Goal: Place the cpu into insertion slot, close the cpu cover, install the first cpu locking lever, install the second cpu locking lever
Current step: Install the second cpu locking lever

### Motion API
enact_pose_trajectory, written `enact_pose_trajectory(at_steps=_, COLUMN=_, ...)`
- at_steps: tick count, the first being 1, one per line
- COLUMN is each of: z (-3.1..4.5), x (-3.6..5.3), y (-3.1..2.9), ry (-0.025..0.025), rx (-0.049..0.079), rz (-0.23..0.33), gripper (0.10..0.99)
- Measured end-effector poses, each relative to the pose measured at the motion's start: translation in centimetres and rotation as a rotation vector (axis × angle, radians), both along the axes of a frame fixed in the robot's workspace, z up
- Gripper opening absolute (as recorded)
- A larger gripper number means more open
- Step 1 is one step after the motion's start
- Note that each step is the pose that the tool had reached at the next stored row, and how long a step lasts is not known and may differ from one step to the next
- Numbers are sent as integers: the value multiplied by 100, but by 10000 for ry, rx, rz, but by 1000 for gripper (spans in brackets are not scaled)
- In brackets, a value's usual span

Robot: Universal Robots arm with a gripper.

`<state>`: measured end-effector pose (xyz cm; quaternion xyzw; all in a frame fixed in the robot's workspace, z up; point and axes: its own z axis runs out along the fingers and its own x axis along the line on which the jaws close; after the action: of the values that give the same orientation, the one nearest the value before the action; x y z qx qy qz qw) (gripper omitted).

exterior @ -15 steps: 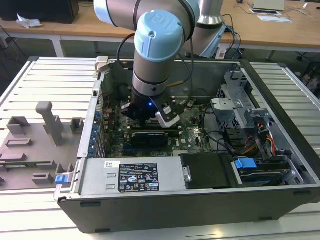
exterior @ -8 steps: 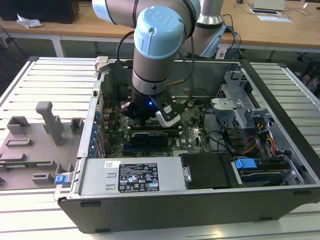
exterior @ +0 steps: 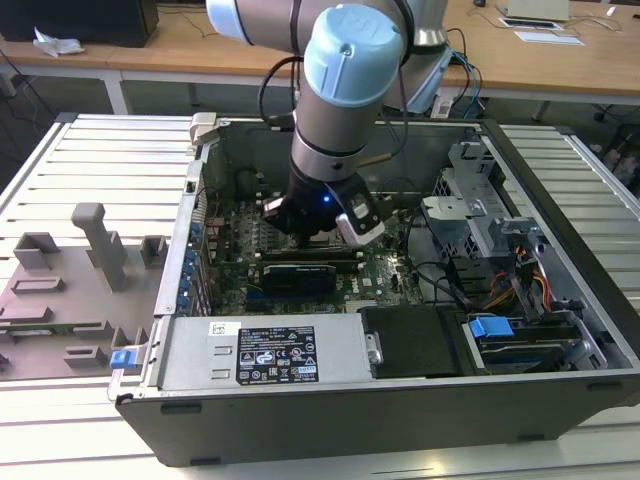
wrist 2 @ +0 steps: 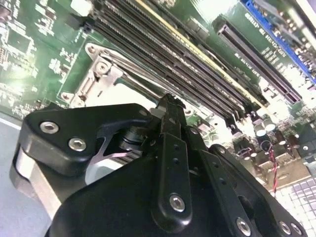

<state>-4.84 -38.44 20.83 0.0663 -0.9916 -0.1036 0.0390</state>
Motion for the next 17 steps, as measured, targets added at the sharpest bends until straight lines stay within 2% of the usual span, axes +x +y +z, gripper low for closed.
enact_pose_trajectory(at_steps=2, z=1, x=28, y=22, ry=22, rx=-254, rz=-1, gripper=106)
enact_pose_trajectory(at_steps=3, z=0, x=48, y=40, ry=39, rx=-428, rz=0, gripper=106)
enact_pose_trajectory(at_steps=5, z=1, x=75, y=71, ry=63, rx=-641, rz=-1, gripper=106)
enact_pose_trajectory(at_steps=7, z=8, x=108, y=170, ry=66, rx=-938, rz=0, gripper=106)
enact_pose_trajectory(at_steps=8, z=10, x=115, y=246, ry=67, rx=-1022, rz=-2, gripper=106)
enact_pose_trajectory(at_steps=10, z=10, x=121, y=328, ry=68, rx=-1092, rz=-2, gripper=106)
enact_pose_trajectory(at_steps=11, z=12, x=133, y=415, ry=71, rx=-1203, rz=-1, gripper=106)
enact_pose_trajectory(at_steps=12, z=25, x=146, y=452, ry=73, rx=-1402, rz=-2, gripper=106)
enact_pose_trajectory(at_steps=13, z=96, x=153, y=485, ry=75, rx=-1662, rz=-4, gripper=106)
enact_pose_trajectory(at_steps=14, z=192, x=154, y=501, ry=74, rx=-1768, rz=-4, gripper=106)
enact_pose_trajectory(at_steps=16, z=291, x=155, y=509, ry=74, rx=-1816, rz=-3, gripper=106)
enact_pose_trajectory(at_steps=17, z=315, x=155, y=510, ry=73, rx=-1821, rz=-3, gripper=106)
